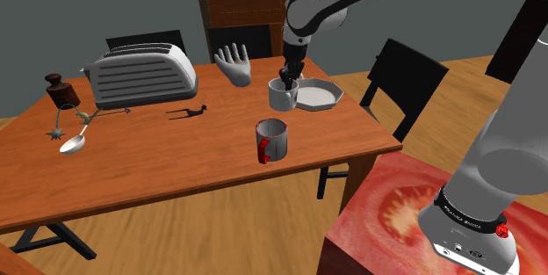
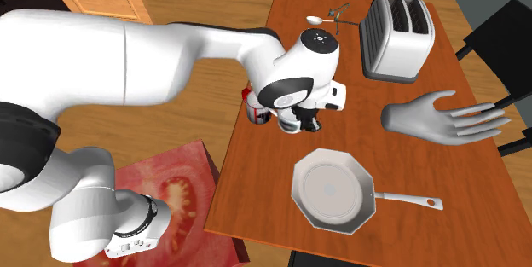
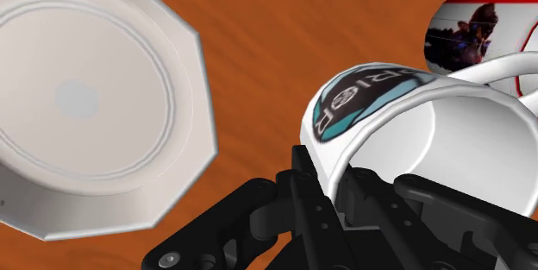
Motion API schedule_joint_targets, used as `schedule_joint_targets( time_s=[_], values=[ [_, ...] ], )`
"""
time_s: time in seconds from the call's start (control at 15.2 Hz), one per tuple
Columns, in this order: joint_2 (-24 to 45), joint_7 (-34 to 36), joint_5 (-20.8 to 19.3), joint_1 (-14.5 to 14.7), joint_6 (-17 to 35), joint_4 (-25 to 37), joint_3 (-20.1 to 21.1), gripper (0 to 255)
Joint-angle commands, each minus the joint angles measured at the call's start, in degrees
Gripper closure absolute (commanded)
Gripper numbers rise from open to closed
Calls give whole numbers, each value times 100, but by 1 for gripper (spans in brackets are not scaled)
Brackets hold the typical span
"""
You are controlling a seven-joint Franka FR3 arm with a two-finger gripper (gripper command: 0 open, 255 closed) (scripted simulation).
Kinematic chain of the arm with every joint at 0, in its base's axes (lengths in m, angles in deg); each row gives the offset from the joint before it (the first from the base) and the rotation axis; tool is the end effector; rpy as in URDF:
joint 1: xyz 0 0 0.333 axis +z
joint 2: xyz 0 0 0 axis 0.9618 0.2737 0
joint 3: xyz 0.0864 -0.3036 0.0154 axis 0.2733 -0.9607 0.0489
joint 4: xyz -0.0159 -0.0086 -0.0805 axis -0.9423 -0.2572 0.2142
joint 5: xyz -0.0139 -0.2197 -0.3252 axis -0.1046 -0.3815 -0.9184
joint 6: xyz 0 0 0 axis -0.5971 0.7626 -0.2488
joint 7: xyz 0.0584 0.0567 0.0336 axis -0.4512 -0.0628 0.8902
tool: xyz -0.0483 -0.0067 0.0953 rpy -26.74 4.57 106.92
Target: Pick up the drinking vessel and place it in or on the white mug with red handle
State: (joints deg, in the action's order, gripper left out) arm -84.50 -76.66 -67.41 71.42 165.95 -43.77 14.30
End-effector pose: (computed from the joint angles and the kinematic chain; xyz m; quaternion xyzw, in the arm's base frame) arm 0.5690 -0.0048 0.4288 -0.9969 -0.0576 -0.0447 0.0290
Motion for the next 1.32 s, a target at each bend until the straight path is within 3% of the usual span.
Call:
schedule_joint_targets(
  time_s=[0.0, 0.86, 1.25],
  values=[
    [-54, 12, -7, -1, -169, 113, -1, 255],
    [-276, 70, -33, -8, -1093, 817, -8, 255],
    [-885, 792, -35, 340, -1009, 170, 369, 255]
  ],
)
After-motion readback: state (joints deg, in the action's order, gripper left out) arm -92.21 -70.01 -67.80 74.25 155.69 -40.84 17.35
